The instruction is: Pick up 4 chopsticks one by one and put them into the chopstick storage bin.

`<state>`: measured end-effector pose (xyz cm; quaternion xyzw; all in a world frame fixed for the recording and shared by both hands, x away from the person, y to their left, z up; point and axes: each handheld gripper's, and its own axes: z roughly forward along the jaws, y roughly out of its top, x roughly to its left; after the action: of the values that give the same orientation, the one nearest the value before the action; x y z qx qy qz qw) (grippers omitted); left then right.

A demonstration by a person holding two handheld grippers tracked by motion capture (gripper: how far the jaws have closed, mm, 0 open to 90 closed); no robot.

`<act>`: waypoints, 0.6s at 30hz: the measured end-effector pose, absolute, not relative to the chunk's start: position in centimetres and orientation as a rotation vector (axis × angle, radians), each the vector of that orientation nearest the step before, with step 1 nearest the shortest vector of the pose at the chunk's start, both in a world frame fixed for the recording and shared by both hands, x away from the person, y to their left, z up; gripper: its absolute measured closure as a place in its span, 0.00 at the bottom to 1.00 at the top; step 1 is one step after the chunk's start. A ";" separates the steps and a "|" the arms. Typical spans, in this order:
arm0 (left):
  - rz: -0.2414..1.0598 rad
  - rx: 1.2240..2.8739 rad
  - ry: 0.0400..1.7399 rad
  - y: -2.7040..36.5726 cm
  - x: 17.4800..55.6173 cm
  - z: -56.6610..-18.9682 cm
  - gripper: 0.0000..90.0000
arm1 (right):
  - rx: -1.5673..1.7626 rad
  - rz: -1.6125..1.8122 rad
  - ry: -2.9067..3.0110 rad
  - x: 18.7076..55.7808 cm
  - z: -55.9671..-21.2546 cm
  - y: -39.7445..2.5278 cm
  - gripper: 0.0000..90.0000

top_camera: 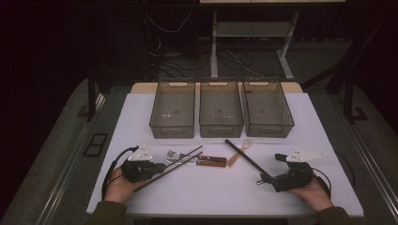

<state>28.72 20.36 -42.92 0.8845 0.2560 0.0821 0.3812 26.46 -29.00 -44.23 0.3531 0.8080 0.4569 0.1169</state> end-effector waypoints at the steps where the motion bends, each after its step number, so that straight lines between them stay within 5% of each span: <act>1: 0.212 2.266 0.645 20.3 28.7 -42.8 0.95 | 1.034 1.339 2.365 26.5 -44.2 -29.0 0.01; 18: 0.172 2.182 0.627 18.5 28.0 -40.9 0.95 | 1.026 1.344 2.366 26.4 -44.1 -28.9 0.01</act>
<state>27.99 18.47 -40.85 0.8702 0.2500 0.0685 0.4190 26.36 -28.91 -44.15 0.3503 0.8081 0.4590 0.1166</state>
